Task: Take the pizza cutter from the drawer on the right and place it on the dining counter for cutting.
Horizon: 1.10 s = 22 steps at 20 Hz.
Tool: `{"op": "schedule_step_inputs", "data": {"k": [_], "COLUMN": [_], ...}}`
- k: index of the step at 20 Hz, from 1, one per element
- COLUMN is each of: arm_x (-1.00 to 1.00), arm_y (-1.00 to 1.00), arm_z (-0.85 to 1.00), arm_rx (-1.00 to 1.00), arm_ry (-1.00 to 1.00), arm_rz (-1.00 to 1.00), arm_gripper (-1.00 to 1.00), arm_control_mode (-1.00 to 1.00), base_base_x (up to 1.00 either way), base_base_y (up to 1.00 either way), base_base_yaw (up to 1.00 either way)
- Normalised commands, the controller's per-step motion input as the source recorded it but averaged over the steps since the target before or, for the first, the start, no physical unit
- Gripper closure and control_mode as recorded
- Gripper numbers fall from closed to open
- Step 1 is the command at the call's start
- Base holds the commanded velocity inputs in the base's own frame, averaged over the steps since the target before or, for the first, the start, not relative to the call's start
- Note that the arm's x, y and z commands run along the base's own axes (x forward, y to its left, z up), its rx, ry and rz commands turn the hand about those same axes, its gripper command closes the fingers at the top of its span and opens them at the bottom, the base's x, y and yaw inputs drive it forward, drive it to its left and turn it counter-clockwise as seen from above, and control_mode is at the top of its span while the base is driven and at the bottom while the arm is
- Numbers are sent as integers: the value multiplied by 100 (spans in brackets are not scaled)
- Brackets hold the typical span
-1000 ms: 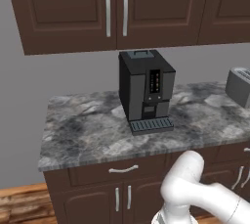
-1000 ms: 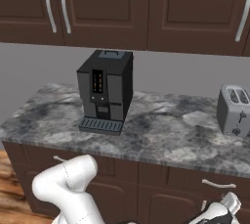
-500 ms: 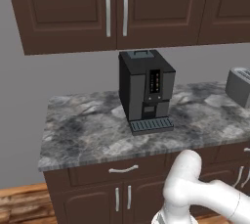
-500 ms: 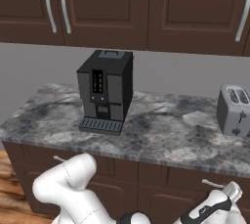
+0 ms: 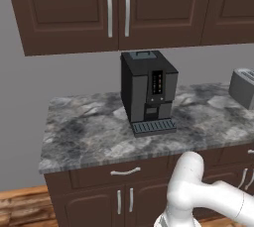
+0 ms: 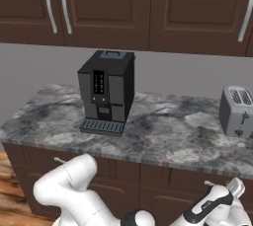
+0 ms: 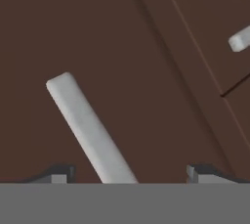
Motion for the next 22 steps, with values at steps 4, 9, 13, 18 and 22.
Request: {"op": "schedule_step_inputs", "data": {"k": [4,9,13,18,22], "arm_x": [16,9,14,14,0], "arm_y": [0,1,9,13,2], "arm_z": [-32,-35,-39,-51,-48], "arm_rx": [0,0,0,4,8], "arm_ry": [-2,-4,-12,-15,-13], "arm_rz": [0,0,0,-2,-3], "arm_gripper": [-100,100,100,100,100], "arm_control_mode": [-100,-100,-100,-100,-100], "base_base_x": [0,0,0,0,0], "base_base_y": [0,0,0,0,0], "base_base_yaw": [0,0,0,0,0]}}
